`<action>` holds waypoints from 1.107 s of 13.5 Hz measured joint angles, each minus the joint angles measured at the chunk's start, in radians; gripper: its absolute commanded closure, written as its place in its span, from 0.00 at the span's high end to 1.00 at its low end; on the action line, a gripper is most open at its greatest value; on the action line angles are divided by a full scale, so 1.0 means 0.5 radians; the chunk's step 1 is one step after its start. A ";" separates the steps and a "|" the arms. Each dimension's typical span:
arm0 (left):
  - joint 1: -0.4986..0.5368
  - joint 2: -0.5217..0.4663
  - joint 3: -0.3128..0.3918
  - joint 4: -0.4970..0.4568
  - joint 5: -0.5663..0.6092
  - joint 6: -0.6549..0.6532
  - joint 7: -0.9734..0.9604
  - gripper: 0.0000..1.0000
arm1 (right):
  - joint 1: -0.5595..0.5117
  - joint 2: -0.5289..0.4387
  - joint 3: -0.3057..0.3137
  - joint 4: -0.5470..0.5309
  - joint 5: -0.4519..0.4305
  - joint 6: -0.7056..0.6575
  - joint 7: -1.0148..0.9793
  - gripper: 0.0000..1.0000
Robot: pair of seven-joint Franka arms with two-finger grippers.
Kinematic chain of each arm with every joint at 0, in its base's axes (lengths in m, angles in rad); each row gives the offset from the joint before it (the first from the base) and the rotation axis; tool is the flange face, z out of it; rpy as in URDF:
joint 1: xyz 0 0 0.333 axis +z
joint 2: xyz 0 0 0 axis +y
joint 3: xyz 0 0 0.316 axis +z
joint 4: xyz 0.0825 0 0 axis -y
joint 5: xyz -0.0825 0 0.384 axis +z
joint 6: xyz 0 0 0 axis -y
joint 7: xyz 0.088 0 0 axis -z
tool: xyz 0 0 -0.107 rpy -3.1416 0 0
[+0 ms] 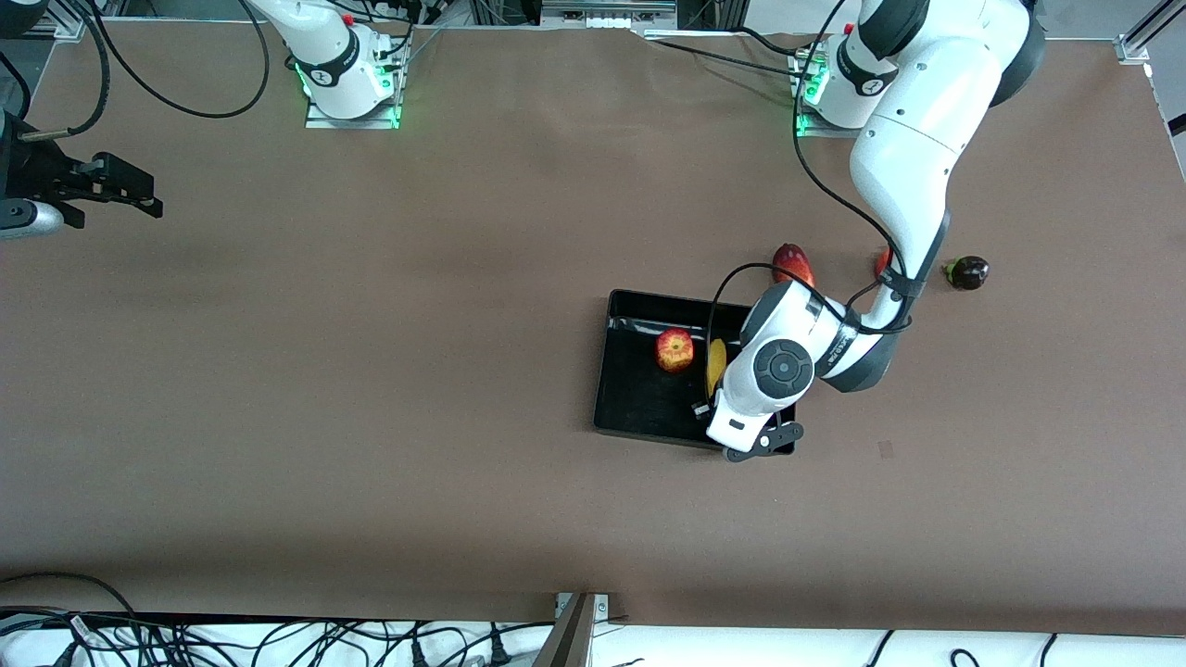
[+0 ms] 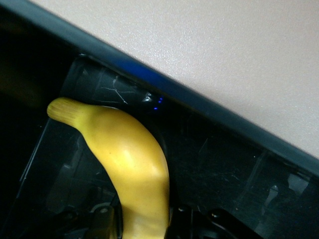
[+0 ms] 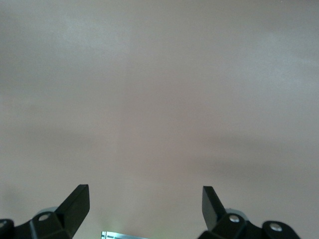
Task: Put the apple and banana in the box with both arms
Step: 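Lower the banana into the box, open and withdraw the left gripper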
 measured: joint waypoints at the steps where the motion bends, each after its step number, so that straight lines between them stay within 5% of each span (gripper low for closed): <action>1: 0.000 0.003 0.001 -0.001 0.002 0.001 0.000 0.99 | 0.000 0.000 0.000 0.000 0.000 0.000 0.000 1.00; 7: 0.000 -0.031 0.002 0.038 0.003 -0.174 -0.002 1.00 | 0.000 0.000 0.000 0.000 0.000 0.001 0.000 1.00; 15: 0.009 -0.502 -0.011 0.077 -0.013 -0.683 0.008 1.00 | 0.000 0.000 0.000 0.001 0.000 0.006 0.000 1.00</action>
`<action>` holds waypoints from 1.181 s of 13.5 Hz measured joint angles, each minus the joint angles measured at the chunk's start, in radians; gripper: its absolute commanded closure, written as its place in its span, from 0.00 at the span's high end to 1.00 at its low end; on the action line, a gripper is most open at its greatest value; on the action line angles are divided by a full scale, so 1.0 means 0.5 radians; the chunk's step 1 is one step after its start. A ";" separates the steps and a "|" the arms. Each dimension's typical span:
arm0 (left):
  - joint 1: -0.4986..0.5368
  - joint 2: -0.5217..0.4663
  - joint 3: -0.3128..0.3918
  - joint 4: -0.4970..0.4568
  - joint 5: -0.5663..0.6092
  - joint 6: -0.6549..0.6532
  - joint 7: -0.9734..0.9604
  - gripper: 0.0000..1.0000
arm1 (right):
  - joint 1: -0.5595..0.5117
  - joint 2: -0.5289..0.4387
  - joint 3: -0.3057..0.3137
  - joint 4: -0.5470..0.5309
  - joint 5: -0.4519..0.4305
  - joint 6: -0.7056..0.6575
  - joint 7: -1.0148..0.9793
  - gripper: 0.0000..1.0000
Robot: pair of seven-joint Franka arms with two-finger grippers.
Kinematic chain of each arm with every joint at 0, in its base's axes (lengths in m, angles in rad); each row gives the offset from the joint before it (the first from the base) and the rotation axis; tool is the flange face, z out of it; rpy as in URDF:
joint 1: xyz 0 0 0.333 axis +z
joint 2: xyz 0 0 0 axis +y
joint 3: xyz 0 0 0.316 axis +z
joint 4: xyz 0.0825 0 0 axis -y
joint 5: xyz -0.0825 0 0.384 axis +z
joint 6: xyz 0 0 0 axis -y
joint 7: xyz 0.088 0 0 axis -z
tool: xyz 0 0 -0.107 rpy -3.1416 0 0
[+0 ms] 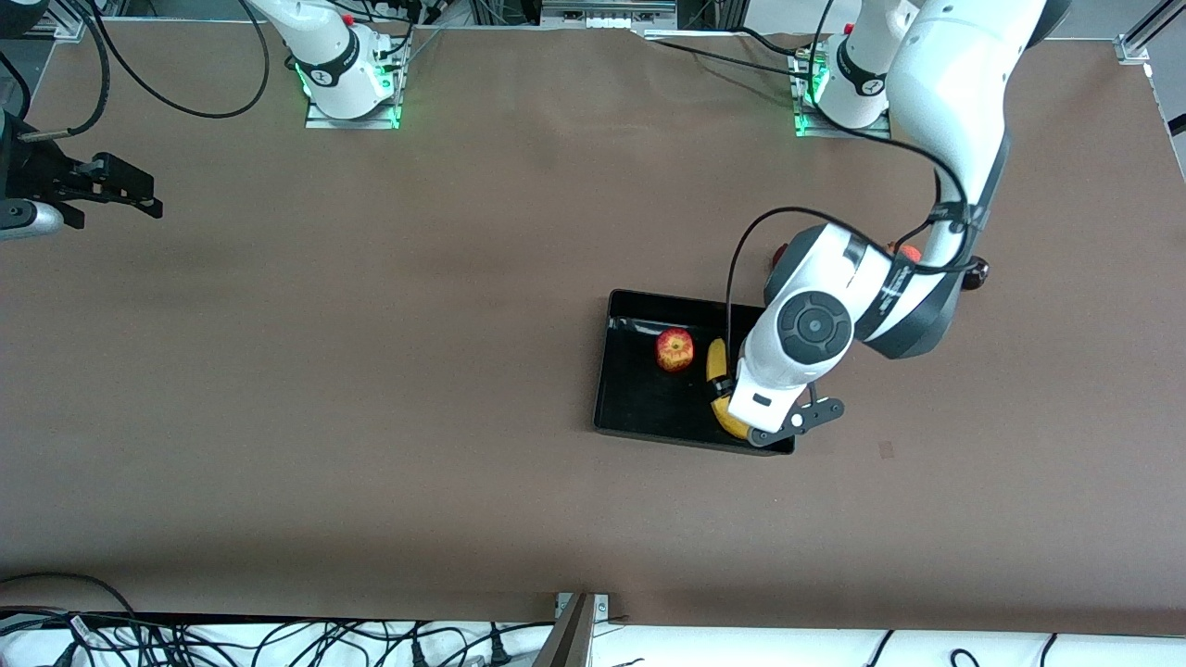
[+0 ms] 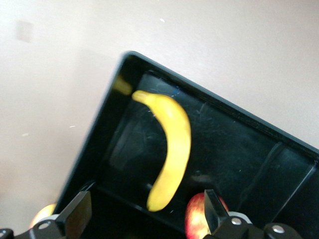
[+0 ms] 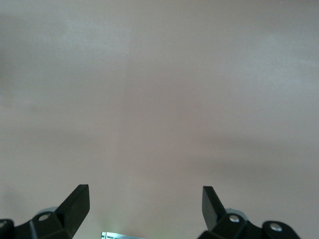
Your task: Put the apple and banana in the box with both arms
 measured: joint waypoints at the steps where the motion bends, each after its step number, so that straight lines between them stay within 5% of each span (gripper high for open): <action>1: 0.031 -0.064 0.002 0.001 -0.039 -0.079 0.054 1.00 | 0.000 0.000 0.000 0.004 0.000 0.003 0.000 1.00; 9: 0.548 -0.480 0.010 -0.003 -0.262 -0.710 1.138 1.00 | 0.000 0.000 0.003 0.038 0.085 0.003 0.000 1.00; 16: 0.829 -0.794 0.092 -0.111 -0.262 -0.831 1.853 1.00 | 0.004 -0.001 0.011 0.059 0.085 -0.004 0.094 1.00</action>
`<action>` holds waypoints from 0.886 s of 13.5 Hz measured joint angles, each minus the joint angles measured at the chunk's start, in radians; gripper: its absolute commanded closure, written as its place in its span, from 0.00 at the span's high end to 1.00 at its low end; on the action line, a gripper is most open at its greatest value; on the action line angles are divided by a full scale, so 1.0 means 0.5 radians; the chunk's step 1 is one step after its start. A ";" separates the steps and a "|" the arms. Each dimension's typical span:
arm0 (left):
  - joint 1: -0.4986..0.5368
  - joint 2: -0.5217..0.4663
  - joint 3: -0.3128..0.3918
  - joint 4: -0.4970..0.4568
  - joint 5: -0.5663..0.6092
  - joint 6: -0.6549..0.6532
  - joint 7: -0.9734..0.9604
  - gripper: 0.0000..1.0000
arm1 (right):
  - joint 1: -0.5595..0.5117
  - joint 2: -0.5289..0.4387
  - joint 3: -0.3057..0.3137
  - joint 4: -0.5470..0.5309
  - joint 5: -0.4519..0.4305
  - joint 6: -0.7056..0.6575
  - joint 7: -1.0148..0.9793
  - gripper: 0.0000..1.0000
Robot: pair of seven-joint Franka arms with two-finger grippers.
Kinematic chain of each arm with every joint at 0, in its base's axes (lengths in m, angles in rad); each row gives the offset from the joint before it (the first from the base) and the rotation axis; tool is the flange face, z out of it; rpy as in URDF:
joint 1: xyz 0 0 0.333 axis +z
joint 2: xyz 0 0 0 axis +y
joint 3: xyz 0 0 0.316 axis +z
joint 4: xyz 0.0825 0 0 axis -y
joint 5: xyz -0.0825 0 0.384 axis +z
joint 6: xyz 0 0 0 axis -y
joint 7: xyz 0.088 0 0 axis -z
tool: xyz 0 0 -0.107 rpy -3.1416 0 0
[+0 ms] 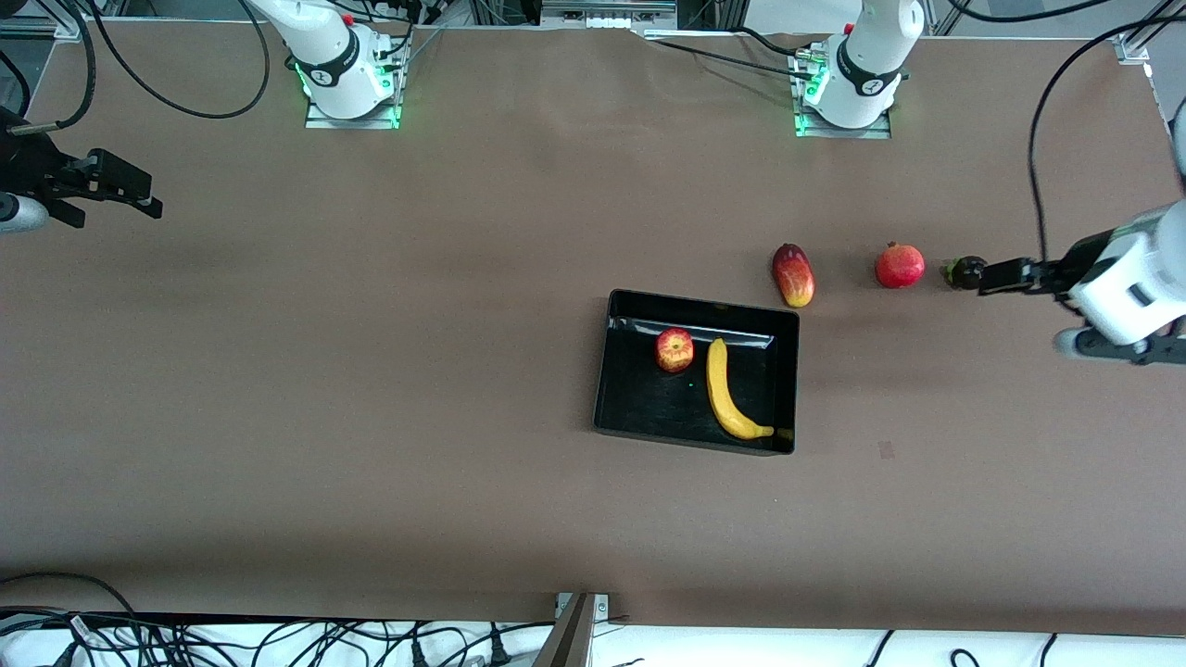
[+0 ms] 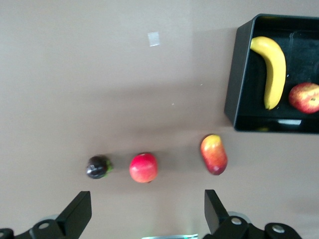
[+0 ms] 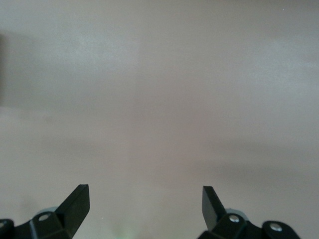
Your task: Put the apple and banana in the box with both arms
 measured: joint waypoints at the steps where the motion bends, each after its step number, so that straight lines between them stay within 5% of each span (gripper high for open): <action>1: 0.017 -0.079 0.016 -0.051 0.000 -0.001 0.038 1.00 | 0.003 0.000 0.005 0.001 0.000 -0.001 0.007 1.00; 7: -0.018 -0.500 0.079 -0.366 0.000 -0.004 0.068 1.00 | 0.022 -0.006 0.110 0.002 -0.073 -0.009 0.025 1.00; 12: -0.087 -0.569 0.186 -0.411 -0.001 0.112 0.067 1.00 | 0.025 -0.020 0.142 -0.024 -0.125 -0.002 0.054 1.00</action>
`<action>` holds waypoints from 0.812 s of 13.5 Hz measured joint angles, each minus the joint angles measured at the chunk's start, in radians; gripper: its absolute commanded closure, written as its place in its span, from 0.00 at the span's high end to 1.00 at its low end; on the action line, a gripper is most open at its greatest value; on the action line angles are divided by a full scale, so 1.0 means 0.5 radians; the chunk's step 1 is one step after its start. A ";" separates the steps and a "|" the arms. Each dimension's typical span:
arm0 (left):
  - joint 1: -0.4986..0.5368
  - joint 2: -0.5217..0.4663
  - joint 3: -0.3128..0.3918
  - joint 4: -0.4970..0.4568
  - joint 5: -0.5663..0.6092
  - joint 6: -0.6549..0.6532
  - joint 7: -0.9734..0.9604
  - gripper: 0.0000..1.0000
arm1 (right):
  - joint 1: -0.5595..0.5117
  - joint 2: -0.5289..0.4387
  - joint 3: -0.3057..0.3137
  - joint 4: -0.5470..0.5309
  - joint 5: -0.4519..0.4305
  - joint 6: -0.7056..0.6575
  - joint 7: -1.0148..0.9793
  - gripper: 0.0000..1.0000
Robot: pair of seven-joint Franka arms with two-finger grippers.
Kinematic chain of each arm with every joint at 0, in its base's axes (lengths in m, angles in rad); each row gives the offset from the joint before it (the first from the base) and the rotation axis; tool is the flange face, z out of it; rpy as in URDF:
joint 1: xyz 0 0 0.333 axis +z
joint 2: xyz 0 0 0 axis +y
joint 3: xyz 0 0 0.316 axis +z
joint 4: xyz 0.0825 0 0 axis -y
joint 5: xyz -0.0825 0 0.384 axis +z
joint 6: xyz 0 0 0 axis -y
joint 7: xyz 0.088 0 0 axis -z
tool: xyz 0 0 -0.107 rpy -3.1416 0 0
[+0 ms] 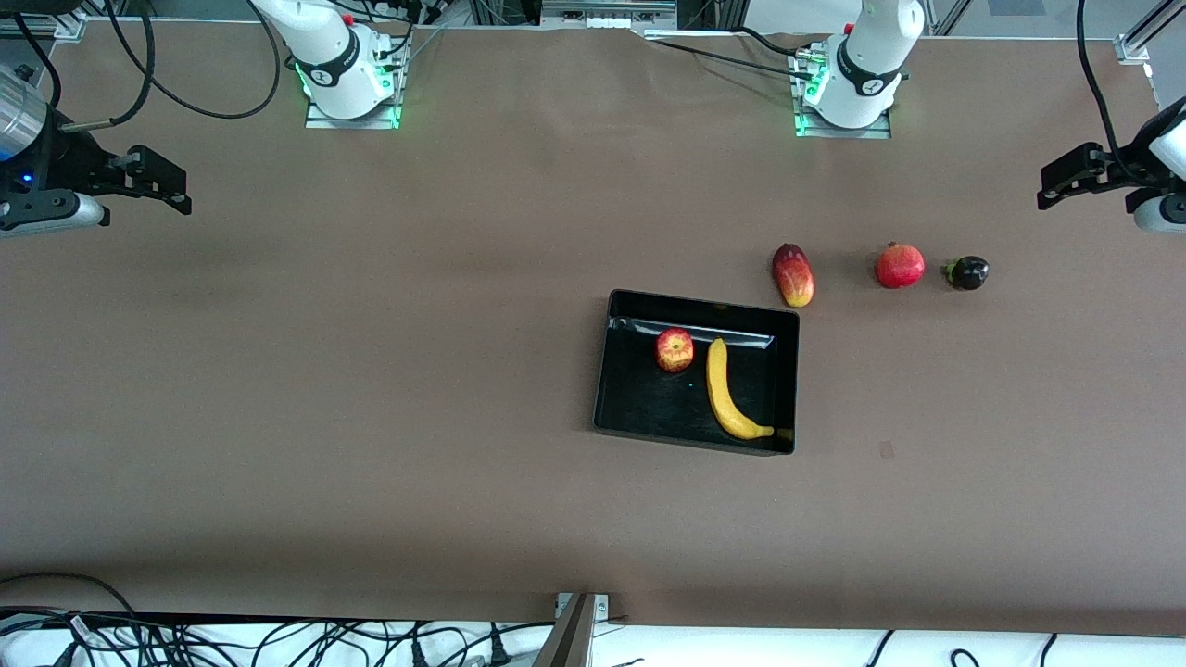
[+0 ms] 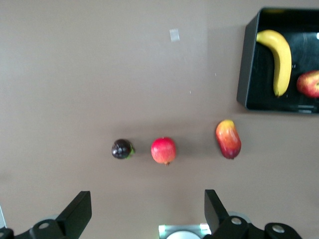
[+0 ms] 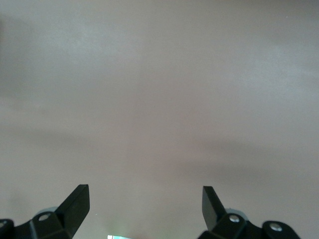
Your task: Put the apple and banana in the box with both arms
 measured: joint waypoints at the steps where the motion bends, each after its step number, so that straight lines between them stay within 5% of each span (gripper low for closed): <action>1: 0.000 0.000 0.002 -0.001 -0.001 0.059 0.000 1.00 | 0.000 -0.005 0.000 -0.008 -0.001 0.003 0.012 1.00; 11: -0.019 0.000 0.005 -0.018 -0.078 0.244 -0.011 1.00 | -0.002 -0.017 -0.018 -0.022 -0.001 -0.005 0.168 1.00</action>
